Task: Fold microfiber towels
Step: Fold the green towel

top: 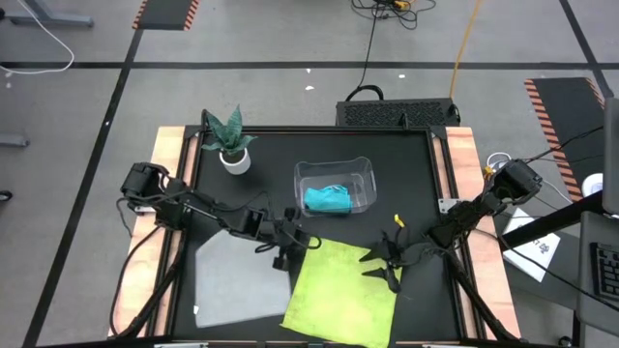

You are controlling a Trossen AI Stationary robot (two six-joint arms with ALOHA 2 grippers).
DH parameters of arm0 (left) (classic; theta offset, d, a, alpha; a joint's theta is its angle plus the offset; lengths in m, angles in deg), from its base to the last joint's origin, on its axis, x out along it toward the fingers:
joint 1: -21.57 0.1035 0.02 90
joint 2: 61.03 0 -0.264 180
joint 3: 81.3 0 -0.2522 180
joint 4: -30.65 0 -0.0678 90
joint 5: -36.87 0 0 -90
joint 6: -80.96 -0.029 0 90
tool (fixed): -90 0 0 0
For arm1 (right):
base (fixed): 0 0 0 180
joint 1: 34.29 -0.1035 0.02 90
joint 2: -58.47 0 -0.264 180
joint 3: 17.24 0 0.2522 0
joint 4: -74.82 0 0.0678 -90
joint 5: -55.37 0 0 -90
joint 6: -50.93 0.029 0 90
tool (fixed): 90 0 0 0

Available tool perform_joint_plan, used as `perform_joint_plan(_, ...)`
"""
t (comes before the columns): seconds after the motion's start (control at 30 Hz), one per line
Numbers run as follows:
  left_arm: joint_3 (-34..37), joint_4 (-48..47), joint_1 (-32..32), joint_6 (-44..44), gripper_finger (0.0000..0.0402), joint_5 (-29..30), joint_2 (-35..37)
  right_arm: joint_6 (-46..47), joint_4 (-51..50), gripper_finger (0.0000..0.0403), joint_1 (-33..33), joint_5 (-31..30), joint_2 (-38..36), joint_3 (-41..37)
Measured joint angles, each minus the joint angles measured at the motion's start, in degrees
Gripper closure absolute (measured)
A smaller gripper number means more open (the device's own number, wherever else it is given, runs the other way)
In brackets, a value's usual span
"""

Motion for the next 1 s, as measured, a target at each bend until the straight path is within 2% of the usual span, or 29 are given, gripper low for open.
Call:
perform_joint_plan(0.2, 0.00, -1.92, 0.56, -2.30, 0.0217, -1.19, -1.19, 4.69, -4.53, 0.0152, -0.04, 5.73, 0.01, -0.03)
perform_joint_plan(0.33, 0.03, -1.15, 2.78, 1.24, 0.0160, 2.54, -2.34, 6.22, -5.81, 0.0146, -0.07, 7.64, 0.00, -0.04)
perform_joint_plan(0.43, 0.08, -0.55, 5.55, 5.34, 0.0139, 0.39, -3.10, 7.05, -6.28, 0.0147, -0.04, 9.00, -0.01, -0.03)
perform_joint_plan(0.67, 0.04, 0.81, 10.80, 9.11, 0.0151, -11.96, -4.17, 6.84, -7.51, 0.0155, -0.37, 13.62, -3.09, -0.04)
perform_joint_plan(0.83, 0.02, 1.88, 11.13, 8.62, 0.0167, -16.42, -4.15, 7.22, -13.35, 0.0155, -0.42, 14.10, -8.65, -0.01)
perform_joint_plan(1.0, 0.07, 2.95, 11.13, 7.17, 0.0182, -18.55, -5.86, 9.02, -23.75, 0.0155, -0.79, 14.07, -14.15, -0.04)
